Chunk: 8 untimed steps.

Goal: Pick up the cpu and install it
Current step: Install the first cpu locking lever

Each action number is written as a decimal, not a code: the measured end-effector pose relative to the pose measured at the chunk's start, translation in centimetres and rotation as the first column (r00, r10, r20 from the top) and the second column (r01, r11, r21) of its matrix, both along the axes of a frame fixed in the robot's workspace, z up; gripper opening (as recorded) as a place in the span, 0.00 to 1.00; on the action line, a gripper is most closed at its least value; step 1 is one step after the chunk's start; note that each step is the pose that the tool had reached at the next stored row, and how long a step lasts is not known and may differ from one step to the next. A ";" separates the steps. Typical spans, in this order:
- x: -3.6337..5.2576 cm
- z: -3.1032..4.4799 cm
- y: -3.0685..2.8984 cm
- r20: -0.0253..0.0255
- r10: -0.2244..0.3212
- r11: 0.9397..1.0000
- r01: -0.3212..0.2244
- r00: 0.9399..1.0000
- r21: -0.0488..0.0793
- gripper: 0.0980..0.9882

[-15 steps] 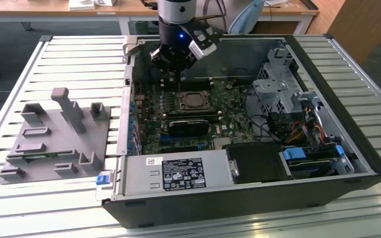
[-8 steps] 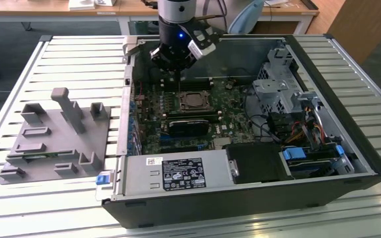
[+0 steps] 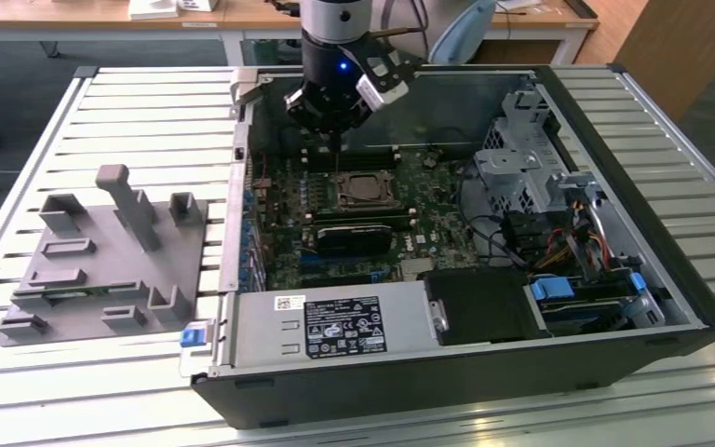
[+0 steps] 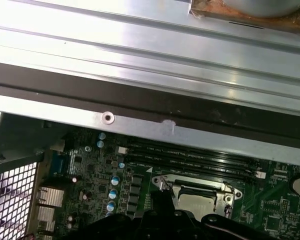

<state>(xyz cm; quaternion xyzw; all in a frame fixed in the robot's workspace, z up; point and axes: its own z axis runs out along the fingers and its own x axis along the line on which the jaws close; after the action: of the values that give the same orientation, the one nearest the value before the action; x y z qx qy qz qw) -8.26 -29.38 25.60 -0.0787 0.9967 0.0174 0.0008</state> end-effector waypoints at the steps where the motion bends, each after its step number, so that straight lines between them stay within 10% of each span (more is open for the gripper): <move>1: 0.12 0.00 0.00 -0.001 0.000 1.000 0.000 1.000 0.000 0.01; 8: 0.68 -0.02 0.00 -0.001 -0.001 1.000 0.001 1.000 0.000 0.01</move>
<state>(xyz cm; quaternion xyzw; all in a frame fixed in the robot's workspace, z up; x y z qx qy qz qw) -7.58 -29.38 25.57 -0.0782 0.9968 0.0174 0.0001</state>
